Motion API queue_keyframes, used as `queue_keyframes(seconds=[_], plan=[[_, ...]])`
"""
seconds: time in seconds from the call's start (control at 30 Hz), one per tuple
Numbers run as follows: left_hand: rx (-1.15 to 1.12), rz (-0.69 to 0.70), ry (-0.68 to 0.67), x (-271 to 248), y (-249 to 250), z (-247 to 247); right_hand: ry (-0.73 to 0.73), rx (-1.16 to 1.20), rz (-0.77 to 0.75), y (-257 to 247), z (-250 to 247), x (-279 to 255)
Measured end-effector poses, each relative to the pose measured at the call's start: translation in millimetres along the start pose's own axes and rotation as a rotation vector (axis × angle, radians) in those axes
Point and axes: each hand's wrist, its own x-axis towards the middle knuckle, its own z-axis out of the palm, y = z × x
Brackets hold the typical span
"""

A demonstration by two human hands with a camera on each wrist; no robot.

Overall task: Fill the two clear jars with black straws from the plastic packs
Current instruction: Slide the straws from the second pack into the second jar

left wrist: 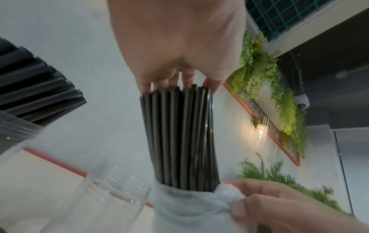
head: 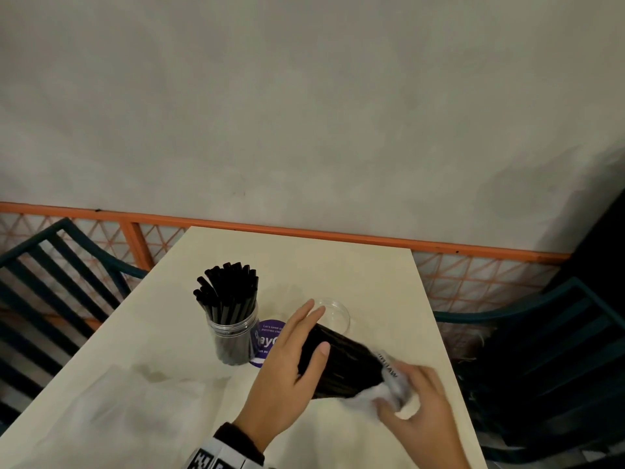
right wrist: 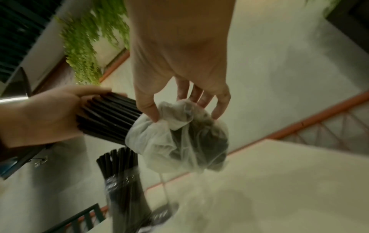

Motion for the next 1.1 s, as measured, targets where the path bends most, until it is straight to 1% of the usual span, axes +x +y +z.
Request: queue_keyframes(seconds=[0.1, 0.2, 0.27, 0.37, 0.47, 0.53, 0.67, 0.73, 0.83, 0.9, 0.93, 0.97, 1.1], plan=[[0.008, -0.005, -0.051, 15.4, -3.7, -0.2, 0.149, -0.286, -0.184, -10.2, -25.5, 26.7], [0.056, -0.034, -0.101, 36.5, -7.7, 6.4, 0.243, -0.506, -0.327, -21.4, -33.4, 56.4], [0.115, -0.041, -0.096, 52.4, -13.9, 13.6, 0.258, -0.597, -0.414, -28.5, -33.2, 77.5], [0.209, -0.081, -0.062, 74.4, -34.2, 27.4, 0.242, -0.663, -0.503, -34.8, -28.7, 104.5], [0.305, -0.152, -0.057, 84.7, -53.9, 42.9, 0.193, -0.702, -0.581, -36.2, -21.1, 120.8], [0.330, -0.192, -0.068, 83.7, -63.6, 52.8, 0.147, -0.740, -0.612, -32.5, -15.4, 125.6], [0.371, -0.208, -0.066, 74.7, -82.3, 66.4, 0.026, -0.817, -0.634, -22.6, -5.6, 128.3], [0.373, -0.232, -0.078, 70.7, -91.7, 71.4, 0.001, -0.845, -0.673, -20.7, -2.8, 130.3], [0.443, -0.249, -0.146, 68.4, -98.2, 76.0, -0.006, -0.896, -0.826, -29.3, -0.3, 133.2], [0.473, -0.256, -0.214, 64.8, -101.5, 77.0, -0.047, -0.929, -0.923, -40.5, 3.7, 133.4], [0.439, -0.274, -0.240, 63.0, -101.5, 74.4, -0.083, -0.956, -0.968, -44.9, 6.8, 133.1], [0.388, -0.271, -0.228, 62.2, -100.8, 70.2, -0.126, -1.002, -1.011, -48.1, 10.6, 131.8], [0.045, -0.179, -0.135, 63.0, -87.3, 47.0, -0.285, -1.222, -1.186, -43.2, 26.9, 122.2]])
